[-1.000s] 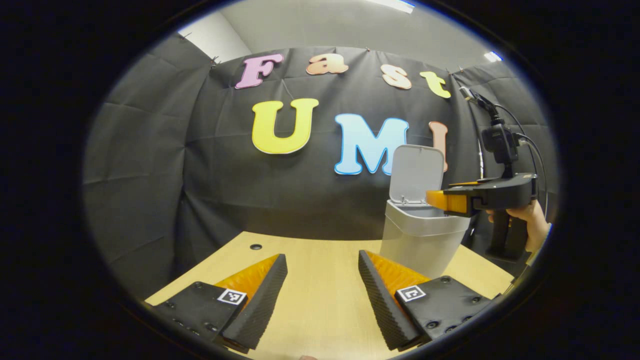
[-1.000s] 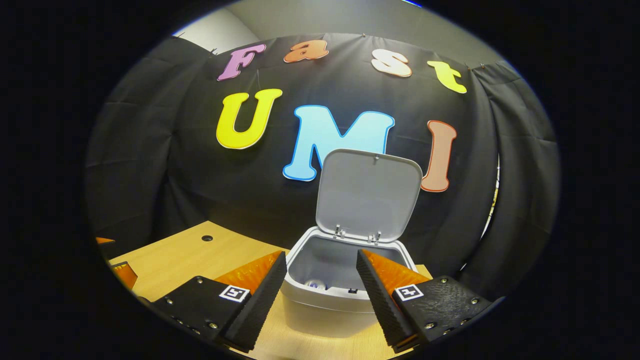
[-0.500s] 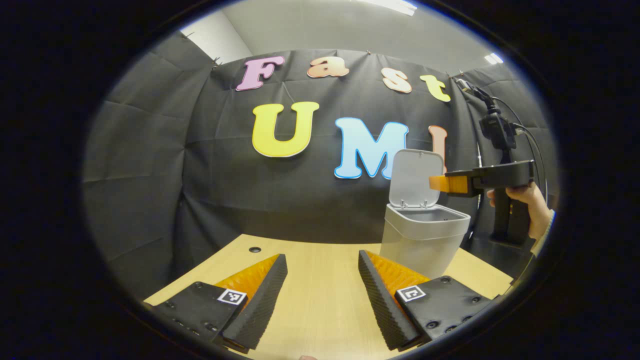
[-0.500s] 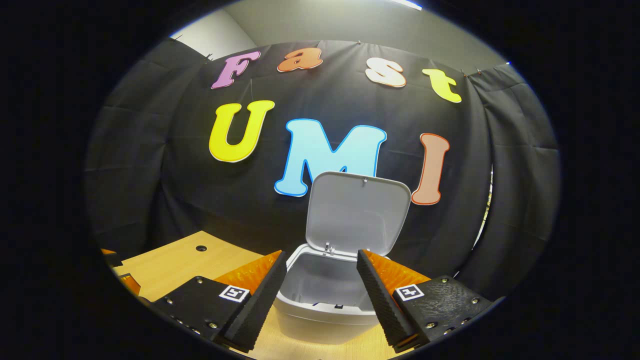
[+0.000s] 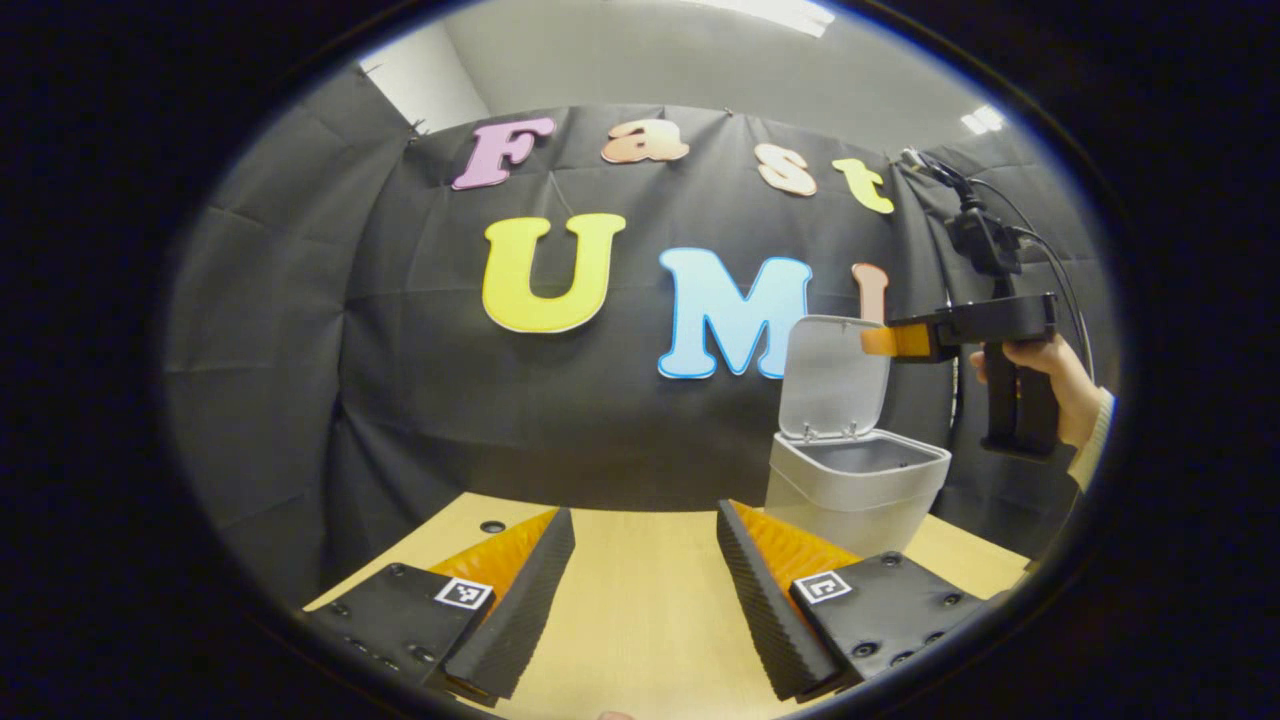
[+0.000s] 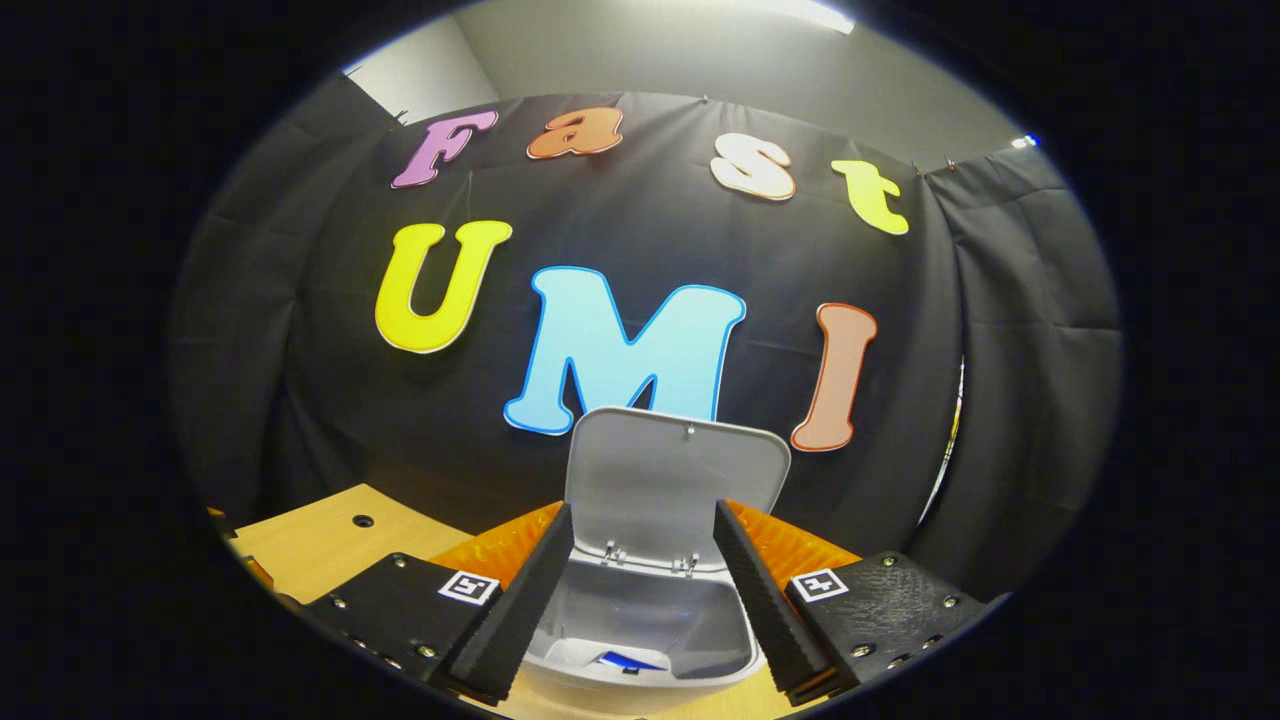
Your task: Press the lid of the desktop garbage bin to open it, pick up the crumpled paper on the desktop and throw it into the bin, then pick up the pop can on the desktop and drop it into the bin, and finally close the garbage bin lid.
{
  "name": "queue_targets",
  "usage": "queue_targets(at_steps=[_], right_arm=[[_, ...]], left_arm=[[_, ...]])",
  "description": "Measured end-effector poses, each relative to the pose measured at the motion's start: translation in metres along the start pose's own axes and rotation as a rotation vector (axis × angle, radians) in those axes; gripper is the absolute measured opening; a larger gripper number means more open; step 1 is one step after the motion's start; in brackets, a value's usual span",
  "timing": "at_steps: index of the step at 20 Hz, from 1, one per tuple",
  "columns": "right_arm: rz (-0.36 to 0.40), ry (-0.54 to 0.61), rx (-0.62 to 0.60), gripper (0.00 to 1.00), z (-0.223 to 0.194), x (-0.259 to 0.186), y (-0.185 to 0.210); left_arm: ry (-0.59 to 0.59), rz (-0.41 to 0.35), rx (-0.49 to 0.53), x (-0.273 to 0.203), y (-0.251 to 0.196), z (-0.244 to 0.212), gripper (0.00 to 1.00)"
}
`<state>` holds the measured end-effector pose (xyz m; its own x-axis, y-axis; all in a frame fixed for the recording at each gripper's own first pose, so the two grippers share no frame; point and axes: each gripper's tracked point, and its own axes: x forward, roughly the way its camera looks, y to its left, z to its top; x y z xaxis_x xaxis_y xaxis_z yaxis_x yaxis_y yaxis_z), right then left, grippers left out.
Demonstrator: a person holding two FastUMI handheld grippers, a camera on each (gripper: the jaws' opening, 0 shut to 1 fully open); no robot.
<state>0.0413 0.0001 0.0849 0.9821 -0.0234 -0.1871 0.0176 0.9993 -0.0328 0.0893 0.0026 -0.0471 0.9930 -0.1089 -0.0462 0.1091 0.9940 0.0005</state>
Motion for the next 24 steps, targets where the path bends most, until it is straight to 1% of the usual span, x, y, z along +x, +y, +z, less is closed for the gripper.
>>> queue_targets(at_steps=[3,4,5,6,8,11,12,13,18,20,21,22,23,24], right_arm=[[-0.02,-0.012,-0.012,0.9,0.018,0.019,-0.005],[-0.03,-0.019,-0.013,0.9,0.026,0.027,-0.008],[-0.041,-0.024,-0.014,0.9,0.033,0.035,-0.012],[-0.052,-0.027,-0.015,0.9,0.039,0.042,-0.016],[-0.064,-0.033,-0.017,0.9,0.05,0.055,-0.019],[-0.079,-0.042,-0.018,0.9,0.061,0.075,-0.024],[-0.085,-0.041,-0.014,0.9,0.064,0.083,-0.027],[-0.085,-0.034,-0.006,0.9,0.063,0.09,-0.028],[-0.088,0.008,0.024,0.9,0.048,0.114,-0.036],[-0.084,0.012,0.032,0.9,0.047,0.115,-0.038],[-0.087,0.013,0.036,0.91,0.044,0.117,-0.038],[-0.085,0.016,0.036,0.91,0.043,0.116,-0.04],[-0.08,0.015,0.04,0.91,0.044,0.114,-0.039],[-0.075,0.014,0.038,0.91,0.044,0.111,-0.039]], left_arm=[[0.009,-0.014,0.007,0.015,0.0,0.008,0.94],[0.011,-0.014,0.011,0.018,0.002,0.011,0.96],[0.016,-0.013,0.015,0.018,0.002,0.012,0.94],[0.02,-0.011,0.018,0.018,0.003,0.013,0.96],[0.017,-0.013,0.014,0.022,0.003,0.02,0.96],[0.024,-0.001,0.015,0.03,0.005,0.022,0.94],[0.023,0.004,0.012,0.031,0.005,0.024,0.96],[0.022,0.013,0.011,0.033,0.005,0.025,0.94],[0.03,0.044,0.001,0.036,0.005,0.027,0.96],[0.031,0.057,0.005,0.037,0.007,0.026,0.96],[0.03,0.057,0.006,0.037,0.007,0.026,0.94],[0.032,0.058,0.008,0.037,0.008,0.026,0.96],[0.034,0.056,0.01,0.037,0.008,0.026,0.96],[0.031,0.055,0.009,0.036,0.007,0.027,0.94]])
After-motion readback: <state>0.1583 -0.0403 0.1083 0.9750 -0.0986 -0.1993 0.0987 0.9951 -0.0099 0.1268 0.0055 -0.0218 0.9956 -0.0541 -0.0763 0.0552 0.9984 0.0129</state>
